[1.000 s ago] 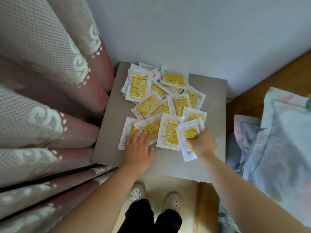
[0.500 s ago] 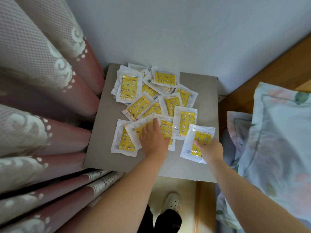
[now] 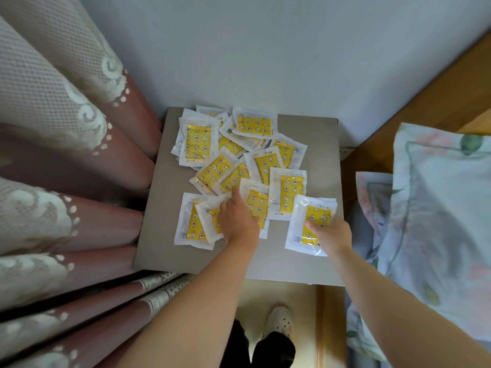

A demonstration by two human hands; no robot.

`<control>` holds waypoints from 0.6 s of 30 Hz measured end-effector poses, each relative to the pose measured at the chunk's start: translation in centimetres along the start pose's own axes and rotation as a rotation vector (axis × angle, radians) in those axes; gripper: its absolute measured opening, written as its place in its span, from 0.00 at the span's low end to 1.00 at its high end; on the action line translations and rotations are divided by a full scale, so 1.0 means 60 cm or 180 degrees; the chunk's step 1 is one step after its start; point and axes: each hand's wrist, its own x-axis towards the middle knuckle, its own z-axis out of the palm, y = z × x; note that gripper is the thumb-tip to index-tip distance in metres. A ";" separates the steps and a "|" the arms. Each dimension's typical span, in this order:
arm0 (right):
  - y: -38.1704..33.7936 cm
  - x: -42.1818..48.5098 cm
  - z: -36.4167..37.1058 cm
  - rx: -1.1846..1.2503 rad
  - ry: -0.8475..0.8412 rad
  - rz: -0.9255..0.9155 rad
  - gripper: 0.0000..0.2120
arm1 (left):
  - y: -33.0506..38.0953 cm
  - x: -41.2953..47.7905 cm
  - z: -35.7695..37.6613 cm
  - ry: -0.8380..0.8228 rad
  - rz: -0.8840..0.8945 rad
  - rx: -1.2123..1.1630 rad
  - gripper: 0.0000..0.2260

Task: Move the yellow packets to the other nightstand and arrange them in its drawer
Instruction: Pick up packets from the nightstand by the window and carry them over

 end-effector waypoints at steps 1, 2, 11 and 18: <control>-0.001 0.000 0.000 0.0021 -0.0002 -0.0004 0.15 | -0.009 0.002 -0.002 0.0105 0.0048 -0.0149 0.18; -0.002 0.000 -0.001 0.0012 -0.0008 -0.0017 0.15 | -0.020 0.002 -0.007 0.0122 0.0120 -0.0231 0.08; 0.004 0.003 0.000 -0.0010 -0.0048 -0.0095 0.12 | -0.106 0.036 -0.071 -0.0169 0.1066 0.0744 0.06; 0.004 0.003 -0.002 -0.0026 -0.0116 -0.0199 0.09 | -0.097 0.041 -0.076 -0.0523 0.1036 0.1090 0.38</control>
